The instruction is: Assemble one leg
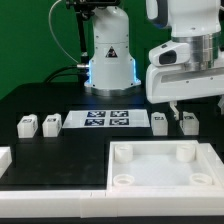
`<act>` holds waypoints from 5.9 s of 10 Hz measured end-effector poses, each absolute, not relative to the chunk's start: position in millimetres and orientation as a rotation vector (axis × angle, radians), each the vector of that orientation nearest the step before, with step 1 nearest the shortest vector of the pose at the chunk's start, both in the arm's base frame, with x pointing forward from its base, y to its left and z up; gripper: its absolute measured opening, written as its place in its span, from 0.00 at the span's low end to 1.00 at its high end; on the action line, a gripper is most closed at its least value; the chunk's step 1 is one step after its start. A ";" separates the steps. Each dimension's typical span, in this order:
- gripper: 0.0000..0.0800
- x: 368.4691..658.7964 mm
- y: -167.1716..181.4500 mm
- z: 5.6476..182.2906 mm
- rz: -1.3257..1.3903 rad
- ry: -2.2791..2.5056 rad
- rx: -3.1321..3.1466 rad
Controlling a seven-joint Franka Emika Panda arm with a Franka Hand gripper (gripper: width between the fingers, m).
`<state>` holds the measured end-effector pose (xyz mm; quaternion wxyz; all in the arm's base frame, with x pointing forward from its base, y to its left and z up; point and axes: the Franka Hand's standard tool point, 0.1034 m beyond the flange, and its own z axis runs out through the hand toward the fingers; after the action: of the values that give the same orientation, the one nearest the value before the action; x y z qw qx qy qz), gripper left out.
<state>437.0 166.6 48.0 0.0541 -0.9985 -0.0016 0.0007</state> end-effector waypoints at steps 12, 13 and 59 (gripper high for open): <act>0.81 397.6 174.1 17.8 1.317 0.023 -2.798; 0.81 390.8 175.7 13.3 1.348 0.042 -2.797; 0.36 635.6 119.1 113.3 -0.879 -0.185 -2.895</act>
Offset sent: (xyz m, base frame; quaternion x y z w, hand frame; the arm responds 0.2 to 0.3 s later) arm -0.0056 0.0209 -0.0091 -0.0139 -0.3089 0.0815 0.9475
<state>635.6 119.1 113.3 0.0550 -0.9536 -0.0610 -0.2896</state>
